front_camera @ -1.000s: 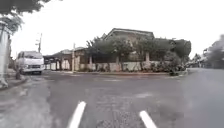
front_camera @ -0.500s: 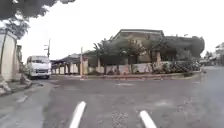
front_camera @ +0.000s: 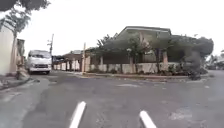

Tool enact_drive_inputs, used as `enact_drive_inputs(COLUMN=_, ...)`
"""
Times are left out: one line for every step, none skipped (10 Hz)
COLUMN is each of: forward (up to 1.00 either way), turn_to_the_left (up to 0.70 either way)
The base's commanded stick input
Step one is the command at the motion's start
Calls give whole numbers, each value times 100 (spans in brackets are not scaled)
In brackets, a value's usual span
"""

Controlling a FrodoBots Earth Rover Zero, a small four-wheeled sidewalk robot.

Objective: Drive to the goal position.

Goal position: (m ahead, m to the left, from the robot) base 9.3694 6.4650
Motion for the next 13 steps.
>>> enact_drive_inputs(forward=85, turn_to_the_left=13)
enact_drive_inputs(forward=85, turn_to_the_left=0)
enact_drive_inputs(forward=85, turn_to_the_left=0)
enact_drive_inputs(forward=85, turn_to_the_left=0)
enact_drive_inputs(forward=85, turn_to_the_left=0)
enact_drive_inputs(forward=85, turn_to_the_left=0)
enact_drive_inputs(forward=85, turn_to_the_left=0)
enact_drive_inputs(forward=85, turn_to_the_left=0)
enact_drive_inputs(forward=85, turn_to_the_left=0)
enact_drive_inputs(forward=85, turn_to_the_left=24)
enact_drive_inputs(forward=85, turn_to_the_left=34)
enact_drive_inputs(forward=85, turn_to_the_left=34)
enact_drive_inputs(forward=85, turn_to_the_left=34)
